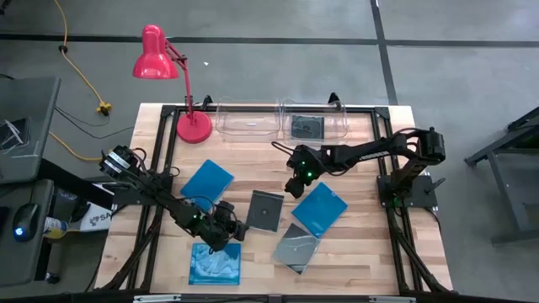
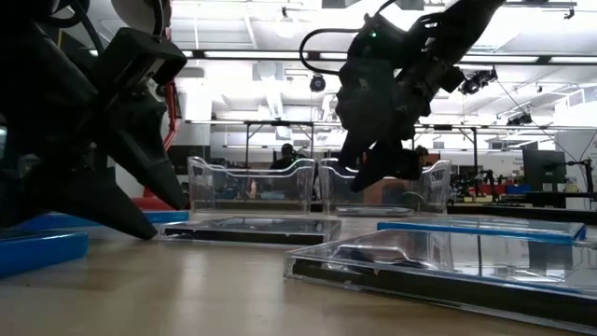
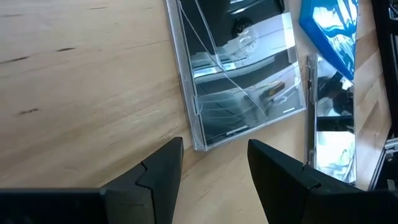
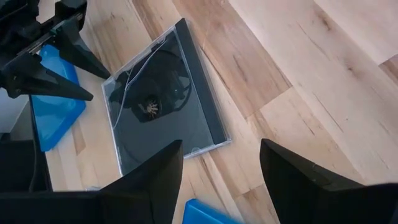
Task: Pick & place jewel cases by type
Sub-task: Put the top black cd case into the right transparent bin
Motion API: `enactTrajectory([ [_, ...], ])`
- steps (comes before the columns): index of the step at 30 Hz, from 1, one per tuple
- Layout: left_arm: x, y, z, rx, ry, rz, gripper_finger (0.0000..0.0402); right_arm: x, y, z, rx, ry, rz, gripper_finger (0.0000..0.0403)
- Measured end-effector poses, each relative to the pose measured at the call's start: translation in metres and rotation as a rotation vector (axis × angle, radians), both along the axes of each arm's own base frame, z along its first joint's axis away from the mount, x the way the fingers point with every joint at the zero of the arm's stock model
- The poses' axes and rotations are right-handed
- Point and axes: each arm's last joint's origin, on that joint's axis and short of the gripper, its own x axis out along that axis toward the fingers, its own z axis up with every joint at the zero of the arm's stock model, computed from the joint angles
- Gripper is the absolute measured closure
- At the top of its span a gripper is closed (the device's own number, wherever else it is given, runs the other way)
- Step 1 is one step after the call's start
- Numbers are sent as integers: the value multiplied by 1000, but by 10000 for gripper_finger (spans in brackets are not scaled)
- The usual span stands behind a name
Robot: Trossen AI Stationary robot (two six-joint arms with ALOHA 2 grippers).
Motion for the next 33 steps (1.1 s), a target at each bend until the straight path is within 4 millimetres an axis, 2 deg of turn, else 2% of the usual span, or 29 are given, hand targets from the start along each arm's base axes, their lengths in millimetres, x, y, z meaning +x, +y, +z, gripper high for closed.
enactTrajectory([
  [13, 1, 2, -1, -47, 40, -4, 220, -3, 0, -3, 20, 30, -17, 206],
  [33, 8, 14, -2, -76, 55, 24, 220, -26, 11, -38, 147, -45, -136, 206],
])
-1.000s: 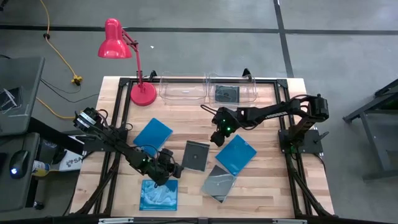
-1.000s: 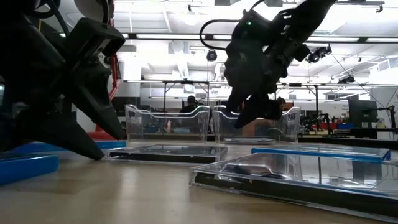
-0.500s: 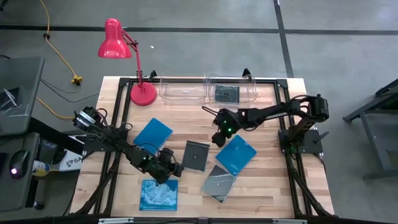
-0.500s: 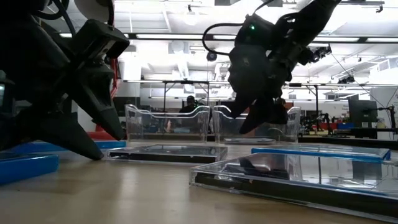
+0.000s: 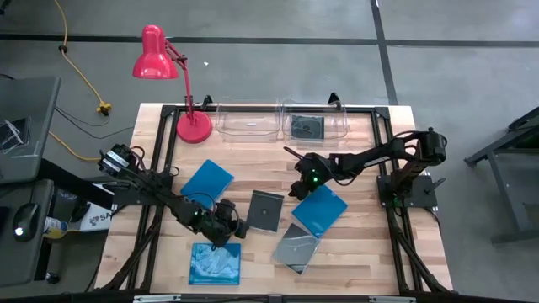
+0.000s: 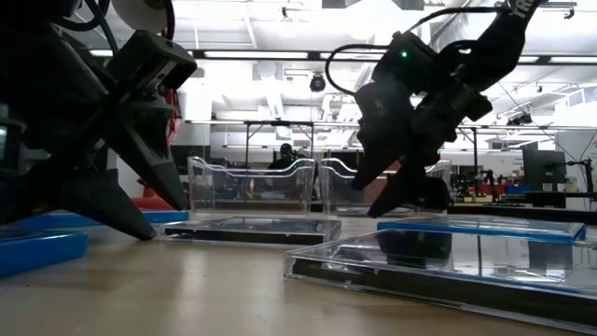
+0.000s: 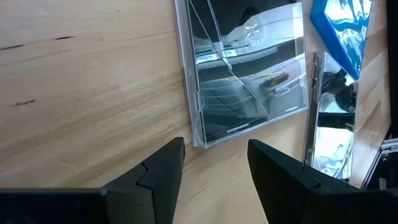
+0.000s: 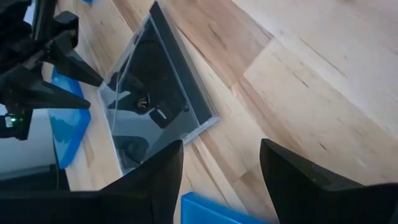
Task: Pick & place jewel cases by type
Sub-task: Put the top black cd case into the right transparent bin
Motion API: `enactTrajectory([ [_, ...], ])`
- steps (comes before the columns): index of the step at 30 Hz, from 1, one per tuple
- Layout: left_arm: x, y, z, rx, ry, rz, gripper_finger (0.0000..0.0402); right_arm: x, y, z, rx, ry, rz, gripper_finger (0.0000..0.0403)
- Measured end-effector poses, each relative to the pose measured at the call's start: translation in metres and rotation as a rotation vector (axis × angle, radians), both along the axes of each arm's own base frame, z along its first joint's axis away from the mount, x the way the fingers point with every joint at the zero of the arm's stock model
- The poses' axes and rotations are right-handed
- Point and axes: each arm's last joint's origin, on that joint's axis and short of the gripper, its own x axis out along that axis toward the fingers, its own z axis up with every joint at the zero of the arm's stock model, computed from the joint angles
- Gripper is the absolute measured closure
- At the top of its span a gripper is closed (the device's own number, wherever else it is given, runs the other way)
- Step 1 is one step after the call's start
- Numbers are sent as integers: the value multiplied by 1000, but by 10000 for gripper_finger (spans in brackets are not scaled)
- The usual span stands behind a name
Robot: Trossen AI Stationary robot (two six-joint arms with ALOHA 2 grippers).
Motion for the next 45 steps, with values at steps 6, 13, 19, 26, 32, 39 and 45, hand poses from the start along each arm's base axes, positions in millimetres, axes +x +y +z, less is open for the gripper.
enactTrajectory([
  [6, 3, 2, 1, 3, -13, -11, 220, 4, -1, 4, -21, -26, -17, 206],
  [13, 4, 4, 1, 6, -18, -8, 220, 9, 0, -7, -11, 9, -8, 206],
  [19, 4, 4, 1, 8, -19, -8, 220, 13, 7, -22, 8, 33, 18, 206],
  [26, 5, 4, 1, 11, -19, -9, 220, 17, 9, -25, 44, 1, 6, 206],
  [32, 5, 4, 1, 27, -23, -13, 220, 18, 12, -24, 44, -14, 16, 206],
  [39, 9, 10, 2, 38, -36, -6, 220, 18, 17, -24, 45, -12, 29, 206],
  [45, 12, 14, 3, 51, -43, -19, 220, 18, 19, -24, 54, -8, 31, 206],
])
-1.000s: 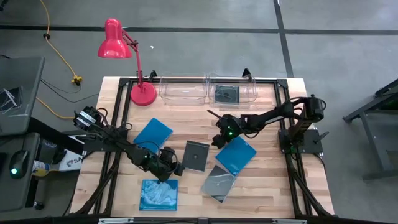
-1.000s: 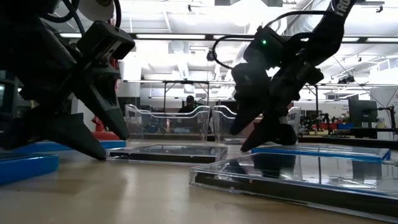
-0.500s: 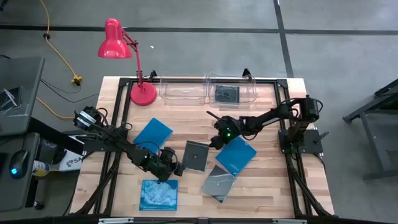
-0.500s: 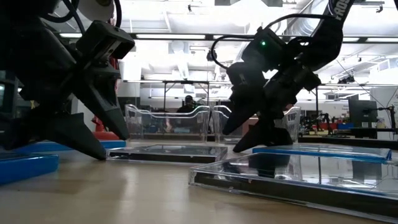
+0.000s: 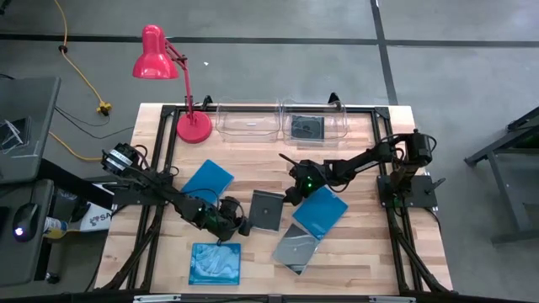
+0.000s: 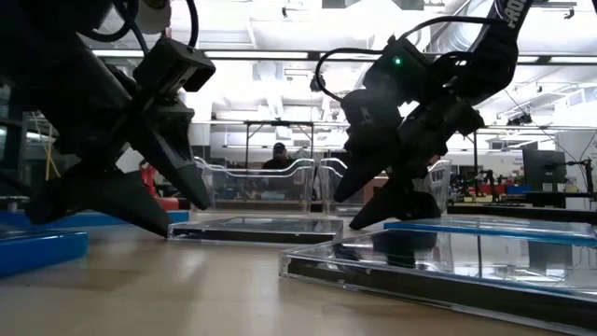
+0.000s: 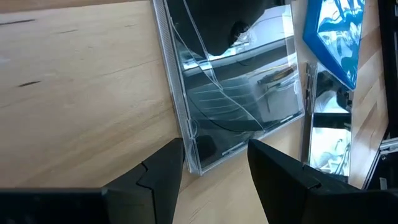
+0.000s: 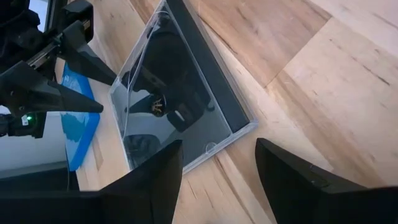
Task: Pick & place jewel cases by type
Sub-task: Put the top black cd case into the right transparent bin
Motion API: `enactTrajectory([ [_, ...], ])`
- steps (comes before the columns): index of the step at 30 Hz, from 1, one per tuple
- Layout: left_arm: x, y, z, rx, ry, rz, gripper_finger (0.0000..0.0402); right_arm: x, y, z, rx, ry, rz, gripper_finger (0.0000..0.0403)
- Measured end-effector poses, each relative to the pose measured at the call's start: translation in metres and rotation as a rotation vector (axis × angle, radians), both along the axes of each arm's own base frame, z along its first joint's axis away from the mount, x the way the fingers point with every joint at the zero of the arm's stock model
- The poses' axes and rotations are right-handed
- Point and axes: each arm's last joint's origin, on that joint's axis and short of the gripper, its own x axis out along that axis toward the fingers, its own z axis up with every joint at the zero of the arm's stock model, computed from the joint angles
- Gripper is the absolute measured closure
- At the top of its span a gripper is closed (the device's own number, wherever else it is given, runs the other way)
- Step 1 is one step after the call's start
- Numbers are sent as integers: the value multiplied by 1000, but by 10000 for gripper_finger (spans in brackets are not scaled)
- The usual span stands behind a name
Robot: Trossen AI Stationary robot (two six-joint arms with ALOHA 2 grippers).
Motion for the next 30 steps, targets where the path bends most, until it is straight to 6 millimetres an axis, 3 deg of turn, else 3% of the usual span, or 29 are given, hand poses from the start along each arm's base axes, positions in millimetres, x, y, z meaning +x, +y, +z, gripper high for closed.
enactTrajectory([
  [10, 6, -2, -9, 10, -21, 14, 220, 1, -1, -2, 12, 27, -65, 206],
  [19, 22, -11, -15, 12, -36, 20, 220, 30, 6, -3, 48, 54, -113, 206],
  [30, 22, -12, -15, 16, -31, -11, 220, 44, 3, 8, 41, -24, -75, 206],
])
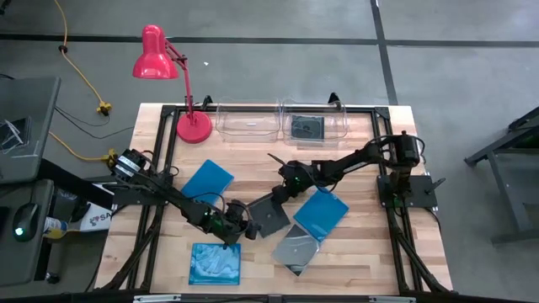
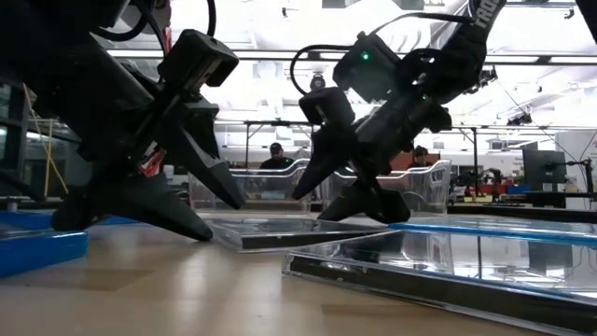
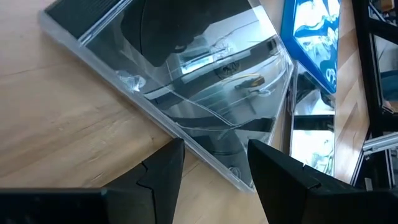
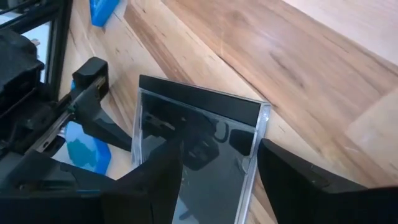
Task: Pick & place jewel cases by type
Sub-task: Put the top black cd case into the right transparent bin
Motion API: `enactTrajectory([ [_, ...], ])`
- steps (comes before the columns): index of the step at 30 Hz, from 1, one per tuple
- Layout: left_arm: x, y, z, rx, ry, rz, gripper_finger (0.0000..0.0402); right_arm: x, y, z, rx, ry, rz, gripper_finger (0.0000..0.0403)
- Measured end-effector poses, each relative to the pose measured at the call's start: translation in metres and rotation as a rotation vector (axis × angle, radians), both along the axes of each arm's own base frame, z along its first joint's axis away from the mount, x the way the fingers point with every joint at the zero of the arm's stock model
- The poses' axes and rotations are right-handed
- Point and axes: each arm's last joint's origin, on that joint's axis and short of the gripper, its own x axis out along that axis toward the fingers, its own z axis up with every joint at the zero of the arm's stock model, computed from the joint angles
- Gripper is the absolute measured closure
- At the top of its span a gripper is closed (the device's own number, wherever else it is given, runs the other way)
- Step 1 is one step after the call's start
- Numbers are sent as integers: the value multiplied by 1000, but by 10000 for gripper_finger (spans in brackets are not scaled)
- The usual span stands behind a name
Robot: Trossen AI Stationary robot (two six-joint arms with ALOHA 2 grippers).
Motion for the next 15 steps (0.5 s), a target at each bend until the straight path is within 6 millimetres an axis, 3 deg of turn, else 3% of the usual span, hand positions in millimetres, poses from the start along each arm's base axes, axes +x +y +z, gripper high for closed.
enactTrajectory([
  [6, 0, 0, 0, 1, 9, -3, 220, 0, 1, 7, 5, -37, 39, 206],
  [15, -2, 0, -2, 9, 28, -5, 220, 0, 1, 33, 6, -129, 60, 206],
])
